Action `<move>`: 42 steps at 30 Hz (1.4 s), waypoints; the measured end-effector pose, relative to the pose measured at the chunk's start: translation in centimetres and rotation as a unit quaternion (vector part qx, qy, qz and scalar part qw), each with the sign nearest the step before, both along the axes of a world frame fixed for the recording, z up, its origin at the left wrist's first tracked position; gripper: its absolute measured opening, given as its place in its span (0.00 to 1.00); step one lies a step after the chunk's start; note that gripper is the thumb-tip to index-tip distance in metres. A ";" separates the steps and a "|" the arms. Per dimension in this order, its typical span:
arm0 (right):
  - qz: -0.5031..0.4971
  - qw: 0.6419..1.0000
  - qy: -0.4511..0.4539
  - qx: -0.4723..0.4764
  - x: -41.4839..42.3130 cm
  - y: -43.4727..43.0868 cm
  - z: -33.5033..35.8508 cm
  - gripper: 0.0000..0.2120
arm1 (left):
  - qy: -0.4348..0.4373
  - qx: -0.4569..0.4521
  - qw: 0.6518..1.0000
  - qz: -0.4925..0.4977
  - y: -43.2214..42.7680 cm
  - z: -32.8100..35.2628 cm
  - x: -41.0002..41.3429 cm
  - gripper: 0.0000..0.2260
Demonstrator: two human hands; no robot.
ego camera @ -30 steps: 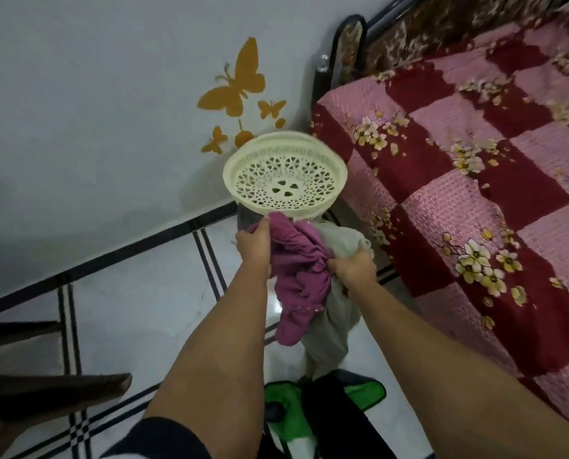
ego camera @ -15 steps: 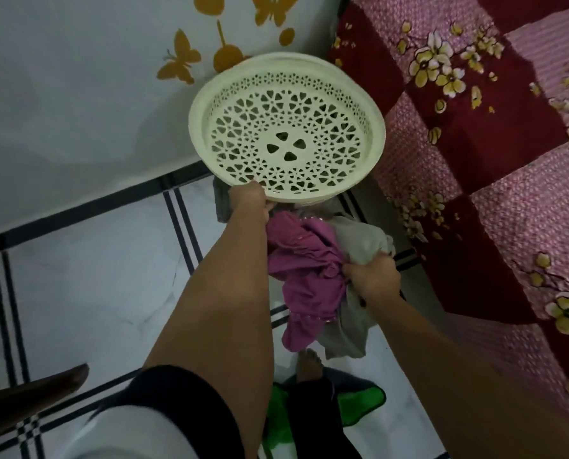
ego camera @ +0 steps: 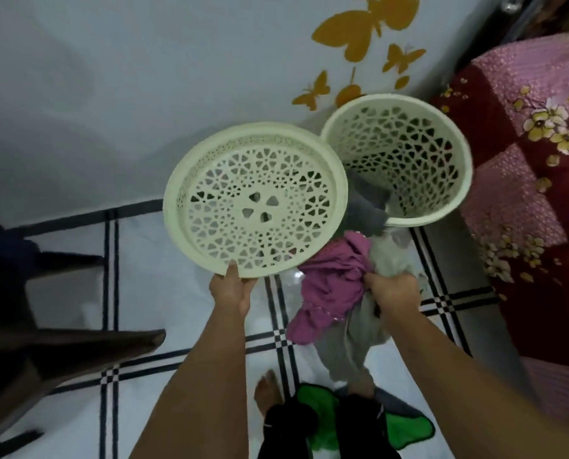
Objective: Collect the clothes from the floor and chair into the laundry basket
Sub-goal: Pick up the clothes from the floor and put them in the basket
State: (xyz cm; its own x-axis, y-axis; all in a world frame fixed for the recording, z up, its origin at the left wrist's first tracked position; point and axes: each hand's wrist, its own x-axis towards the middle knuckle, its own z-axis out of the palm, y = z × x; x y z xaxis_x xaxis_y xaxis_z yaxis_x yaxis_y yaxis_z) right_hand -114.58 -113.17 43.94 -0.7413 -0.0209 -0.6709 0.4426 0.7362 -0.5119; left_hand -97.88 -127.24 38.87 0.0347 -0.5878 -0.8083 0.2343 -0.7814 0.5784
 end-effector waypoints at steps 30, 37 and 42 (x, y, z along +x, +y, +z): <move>0.035 0.998 -0.028 -0.033 7.8 -9.3 -8.5 0.23 | 0.047 0.096 0.945 -0.308 -3.7 -12.9 2.2 0.43; 0.042 0.995 0.018 -0.090 4.0 -7.3 9.3 0.42 | 0.116 -0.002 0.923 -0.367 -1.2 8.7 -2.0 0.28; 0.042 0.986 0.063 -0.150 -2.9 -7.3 18.9 0.45 | 0.151 -0.075 0.917 -0.360 -1.5 19.4 -8.6 0.28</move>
State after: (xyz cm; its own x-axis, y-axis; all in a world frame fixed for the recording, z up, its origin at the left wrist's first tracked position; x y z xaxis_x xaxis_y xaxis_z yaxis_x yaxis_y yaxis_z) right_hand -117.50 -120.46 62.85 -0.8059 -0.2690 -0.5275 0.3051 0.5749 -0.7592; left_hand -106.44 -128.72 58.29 -0.6192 -0.4762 -0.6244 -0.1435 -0.7131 0.6862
